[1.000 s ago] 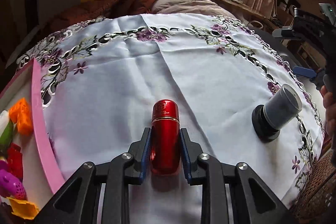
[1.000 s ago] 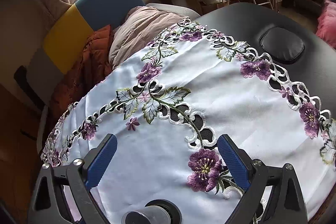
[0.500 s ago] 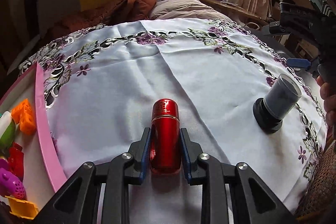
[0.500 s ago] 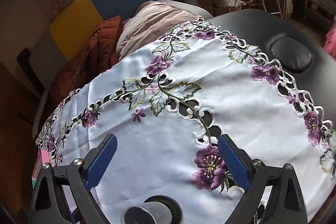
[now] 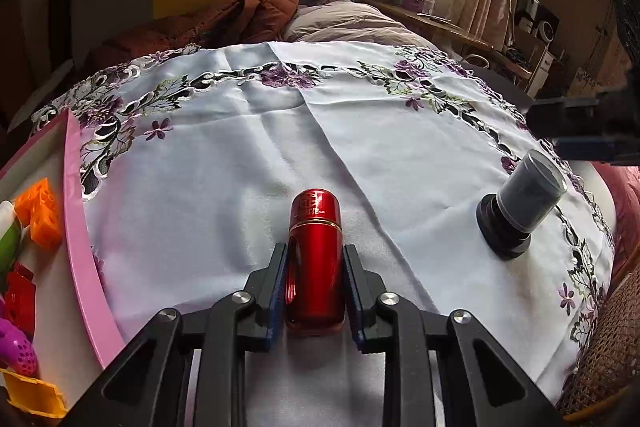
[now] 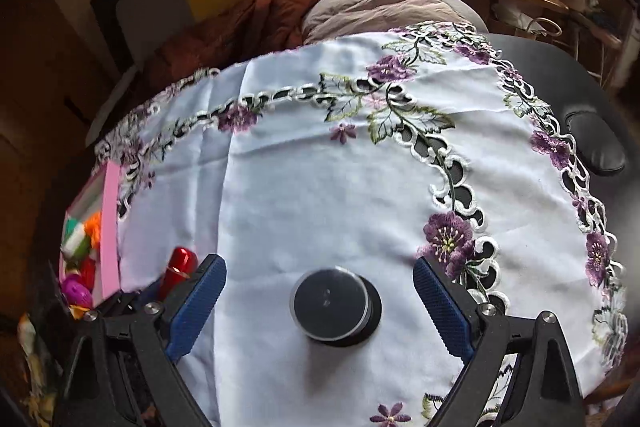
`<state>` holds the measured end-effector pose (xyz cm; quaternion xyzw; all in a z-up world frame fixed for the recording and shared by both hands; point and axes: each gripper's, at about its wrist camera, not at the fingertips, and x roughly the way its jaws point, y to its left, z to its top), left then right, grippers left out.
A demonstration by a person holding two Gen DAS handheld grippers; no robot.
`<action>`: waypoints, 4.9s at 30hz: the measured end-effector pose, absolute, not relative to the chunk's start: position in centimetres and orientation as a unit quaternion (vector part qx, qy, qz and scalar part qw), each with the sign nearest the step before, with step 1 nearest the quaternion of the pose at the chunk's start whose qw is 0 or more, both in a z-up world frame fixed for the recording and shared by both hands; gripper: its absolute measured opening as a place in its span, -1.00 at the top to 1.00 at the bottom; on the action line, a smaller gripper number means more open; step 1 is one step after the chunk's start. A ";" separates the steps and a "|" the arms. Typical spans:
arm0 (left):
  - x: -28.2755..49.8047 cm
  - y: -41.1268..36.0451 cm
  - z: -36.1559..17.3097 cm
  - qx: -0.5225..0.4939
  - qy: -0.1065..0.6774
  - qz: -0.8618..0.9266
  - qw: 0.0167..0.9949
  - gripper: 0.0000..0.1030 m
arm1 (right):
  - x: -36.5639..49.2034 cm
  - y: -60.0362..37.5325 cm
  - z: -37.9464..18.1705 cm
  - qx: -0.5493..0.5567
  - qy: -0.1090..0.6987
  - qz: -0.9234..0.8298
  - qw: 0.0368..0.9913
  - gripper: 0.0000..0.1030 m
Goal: Organize rigid objects
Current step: 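Grasp the black jar by its lid with the right gripper while the left holds the tube, then carry the red tube into the tray and open the left gripper while the right holds the jar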
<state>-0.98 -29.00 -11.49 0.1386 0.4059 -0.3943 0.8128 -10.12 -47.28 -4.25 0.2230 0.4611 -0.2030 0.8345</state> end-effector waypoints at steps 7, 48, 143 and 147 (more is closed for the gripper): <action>-0.8 -28.6 -11.4 0.126 0.409 -0.399 0.811 0.51 | -8.7 -46.7 -7.2 0.195 0.504 -0.227 0.810 0.16; -0.6 -28.4 -10.8 0.118 0.428 -0.384 0.810 0.51 | -3.2 -47.2 -8.9 0.147 0.463 -0.233 0.842 0.14; 6.3 -2.1 -5.9 -0.069 0.481 -0.143 0.862 0.34 | -1.9 -45.2 -9.3 0.069 0.484 -0.223 0.843 0.14; 5.5 -2.5 -4.6 -0.045 0.458 -0.137 0.877 0.34 | -1.9 -45.1 -9.3 0.068 0.484 -0.221 0.844 0.14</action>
